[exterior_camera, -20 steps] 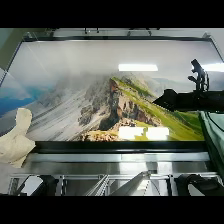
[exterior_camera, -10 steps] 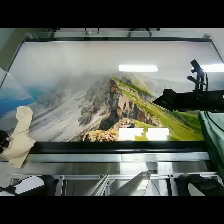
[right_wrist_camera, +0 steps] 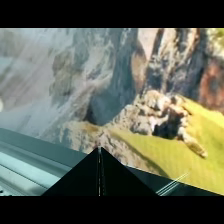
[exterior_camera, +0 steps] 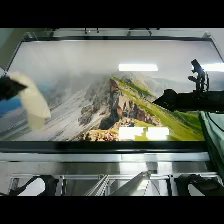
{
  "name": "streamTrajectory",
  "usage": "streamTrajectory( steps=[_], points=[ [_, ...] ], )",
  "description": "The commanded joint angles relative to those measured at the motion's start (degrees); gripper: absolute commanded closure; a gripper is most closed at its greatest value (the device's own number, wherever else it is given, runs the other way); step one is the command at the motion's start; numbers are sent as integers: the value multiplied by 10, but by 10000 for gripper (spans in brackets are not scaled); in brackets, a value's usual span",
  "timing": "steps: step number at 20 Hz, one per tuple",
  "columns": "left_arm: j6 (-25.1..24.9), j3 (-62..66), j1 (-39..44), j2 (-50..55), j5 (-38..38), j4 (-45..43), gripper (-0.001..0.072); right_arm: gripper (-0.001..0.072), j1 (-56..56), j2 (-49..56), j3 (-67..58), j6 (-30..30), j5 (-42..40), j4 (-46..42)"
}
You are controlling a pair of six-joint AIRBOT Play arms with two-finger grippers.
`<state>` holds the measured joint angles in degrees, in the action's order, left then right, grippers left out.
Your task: Fold the shirts.
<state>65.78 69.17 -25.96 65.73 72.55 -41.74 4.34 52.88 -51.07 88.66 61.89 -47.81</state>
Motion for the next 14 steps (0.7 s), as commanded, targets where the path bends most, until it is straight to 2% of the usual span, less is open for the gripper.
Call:
streamTrajectory(
  steps=[1,6,7,8,11,14],
  points=[
    [-12,69,161,-25,3,97,669,693,0,0,0,0,0,0],
    [-9,78,318,54,-6,97,662,693,0,0,0,0,0,0],
    [-14,78,334,77,-11,97,499,693,0,0,0,0,0,0],
    [-14,79,342,97,-14,97,416,693,0,0,0,0,0,0],
    [-14,79,327,141,-11,97,415,693,0,0,0,0,0,1],
    [-11,79,267,147,20,97,415,693,0,0,0,0,6,6]
  ],
)
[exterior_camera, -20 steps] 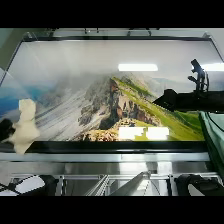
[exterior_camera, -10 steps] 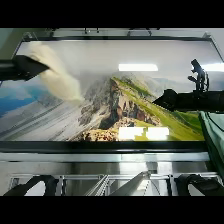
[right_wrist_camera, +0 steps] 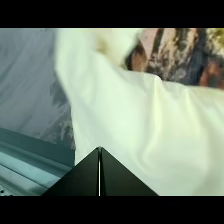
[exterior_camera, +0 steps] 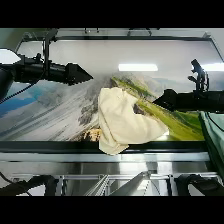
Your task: Fold the shirts.
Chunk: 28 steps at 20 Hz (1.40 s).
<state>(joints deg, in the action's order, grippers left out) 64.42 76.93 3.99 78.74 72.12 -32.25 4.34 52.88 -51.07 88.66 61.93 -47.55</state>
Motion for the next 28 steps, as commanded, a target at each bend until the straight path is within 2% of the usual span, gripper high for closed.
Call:
streamTrajectory(
  steps=[1,4,6,10,13,14,15,16,18,20,27,28],
  points=[
    [11,1,-56,17,40,3,416,692,0,0,0,-1,12,2],
    [16,0,-90,17,143,-38,416,693,-1,5,0,-4,-1,-5],
    [17,-35,-79,5,167,-74,416,693,-1,8,0,-4,-24,-8],
    [16,-182,-14,-31,77,-108,416,693,-1,16,0,-4,-59,-7],
    [16,-283,56,-33,-24,-117,415,683,0,32,0,-15,-22,-36],
    [16,-307,83,-33,-62,-117,415,592,-1,39,0,-15,-6,-77],
    [16,-325,104,-33,-99,-117,413,311,-1,45,0,-12,9,-122],
    [16,-340,122,-33,-133,-117,414,154,-1,51,0,6,22,-171],
    [16,-355,149,-30,-163,-117,413,150,-1,64,0,47,41,-264],
    [16,-355,161,-9,-155,-117,413,145,-1,88,0,48,41,-329],
    [16,-355,165,73,-120,-111,413,154,-1,226,0,-110,67,-326],
    [16,-354,165,81,-120,-110,413,201,-1,241,0,-128,76,-321]
  ],
)
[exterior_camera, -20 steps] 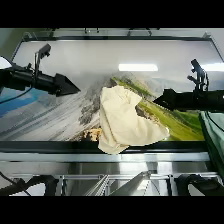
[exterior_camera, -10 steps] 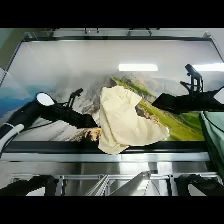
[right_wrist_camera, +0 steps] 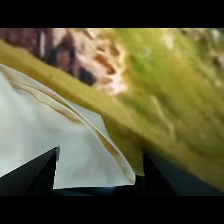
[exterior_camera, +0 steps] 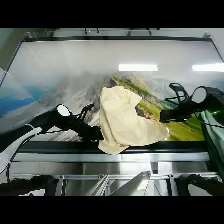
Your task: Fold the shirts.
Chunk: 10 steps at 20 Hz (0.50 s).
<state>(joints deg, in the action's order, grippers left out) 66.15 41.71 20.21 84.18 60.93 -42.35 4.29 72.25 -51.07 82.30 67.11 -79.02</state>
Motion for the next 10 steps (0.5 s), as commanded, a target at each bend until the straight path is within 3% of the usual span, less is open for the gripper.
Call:
streamTrajectory(
  steps=[1,2,6,7,8,10],
  points=[
    [-4,-2,2,33,-9,2,413,366,0,57,0,-80,24,3],
    [-15,-2,2,37,-8,21,412,425,0,64,0,-95,24,16],
    [-64,22,2,38,6,92,412,426,0,75,0,-149,9,60],
    [-66,36,2,38,18,93,463,527,0,76,0,-154,4,60],
    [-69,53,2,38,36,93,674,697,0,76,0,-168,2,63],
    [-72,89,2,37,68,94,676,693,0,76,0,-184,-2,85]
  ],
)
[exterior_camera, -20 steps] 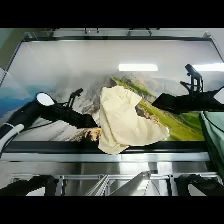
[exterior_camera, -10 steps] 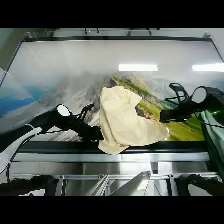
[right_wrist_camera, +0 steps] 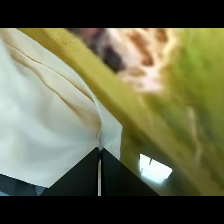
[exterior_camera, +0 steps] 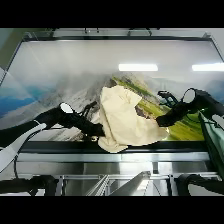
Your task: Fold the shirts.
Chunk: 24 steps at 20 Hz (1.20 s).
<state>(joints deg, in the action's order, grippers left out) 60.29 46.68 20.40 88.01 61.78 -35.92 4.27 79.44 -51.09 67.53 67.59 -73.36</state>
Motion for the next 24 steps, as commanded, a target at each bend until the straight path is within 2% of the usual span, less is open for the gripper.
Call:
streamTrajectory(
  steps=[1,5,7,10,13,16,20,24],
  points=[
    [-13,61,0,-8,76,29,676,694,0,0,0,-40,-7,44],
    [9,157,-37,-94,150,29,677,694,0,-81,-42,-53,1,75],
    [40,223,-96,-171,192,30,677,694,-10,-159,-106,-54,2,98],
    [67,335,-213,-282,208,30,676,694,-61,-275,-231,-61,-4,203],
    [66,413,-335,-374,185,30,672,694,-102,-369,-307,-63,-77,225],
    [62,475,-446,-438,175,29,672,694,-120,-436,-314,-63,-183,226],
    [26,530,-536,-473,100,29,671,694,-120,-458,-314,-63,-295,226],
    [8,552,-536,-406,108,30,671,694,-119,-376,-312,-63,-243,274]
  ],
)
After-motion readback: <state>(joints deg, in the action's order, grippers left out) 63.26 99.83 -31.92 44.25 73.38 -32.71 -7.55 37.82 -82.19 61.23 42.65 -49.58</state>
